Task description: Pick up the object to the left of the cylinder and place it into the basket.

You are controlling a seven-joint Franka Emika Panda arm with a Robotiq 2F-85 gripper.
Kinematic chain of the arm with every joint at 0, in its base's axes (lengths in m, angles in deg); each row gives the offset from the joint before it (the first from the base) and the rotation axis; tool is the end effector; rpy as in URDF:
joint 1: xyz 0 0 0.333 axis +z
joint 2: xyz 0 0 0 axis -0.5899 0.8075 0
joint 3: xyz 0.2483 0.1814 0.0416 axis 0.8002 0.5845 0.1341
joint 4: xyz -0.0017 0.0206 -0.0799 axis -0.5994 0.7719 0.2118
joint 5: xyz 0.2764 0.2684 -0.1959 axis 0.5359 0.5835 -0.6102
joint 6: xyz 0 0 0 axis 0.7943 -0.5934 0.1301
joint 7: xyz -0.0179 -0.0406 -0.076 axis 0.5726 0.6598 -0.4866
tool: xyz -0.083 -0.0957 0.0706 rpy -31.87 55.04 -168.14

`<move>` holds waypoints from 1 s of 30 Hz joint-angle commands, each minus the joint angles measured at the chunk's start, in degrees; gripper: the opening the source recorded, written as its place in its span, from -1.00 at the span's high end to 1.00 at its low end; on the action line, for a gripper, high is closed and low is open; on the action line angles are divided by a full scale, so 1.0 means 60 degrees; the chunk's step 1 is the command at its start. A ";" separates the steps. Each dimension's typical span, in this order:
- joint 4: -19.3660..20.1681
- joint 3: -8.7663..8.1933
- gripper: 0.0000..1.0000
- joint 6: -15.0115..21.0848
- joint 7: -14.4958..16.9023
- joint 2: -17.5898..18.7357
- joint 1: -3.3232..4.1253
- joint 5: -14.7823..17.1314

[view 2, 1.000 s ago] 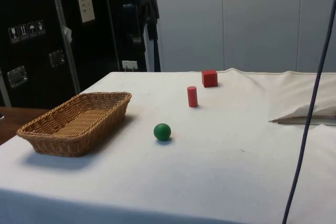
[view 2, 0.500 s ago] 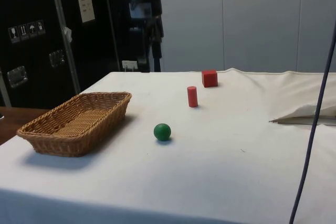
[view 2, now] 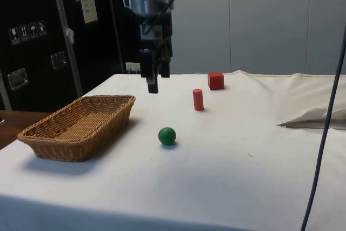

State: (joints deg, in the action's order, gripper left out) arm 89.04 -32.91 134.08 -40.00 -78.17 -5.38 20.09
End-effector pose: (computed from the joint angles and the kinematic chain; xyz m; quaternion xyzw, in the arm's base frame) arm 0.5301 0.0916 0.2287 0.9985 0.0253 0.0347 0.0334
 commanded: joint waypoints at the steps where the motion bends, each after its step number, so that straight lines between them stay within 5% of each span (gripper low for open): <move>1: 0.0095 0.0019 -1.00 0.0220 0.0172 0.0029 -0.0019 0.0239; 16: 0.0554 0.0086 -1.00 0.1633 0.0974 0.0783 -0.0057 0.1404; 17: 0.0468 -0.0010 -1.00 0.1451 0.0793 0.0793 -0.0019 0.1136; 25: 0.0726 0.0191 -1.00 0.2320 0.1404 0.1232 -0.0086 0.2044; 26: 0.0649 0.0038 -1.00 0.2158 0.1203 0.1270 -0.0019 0.1748; 30: 0.0783 0.0248 -1.00 0.2607 0.1576 0.1442 -0.0105 0.2320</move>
State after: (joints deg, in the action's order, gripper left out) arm 93.28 -32.45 148.92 -31.75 -69.18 -5.49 32.24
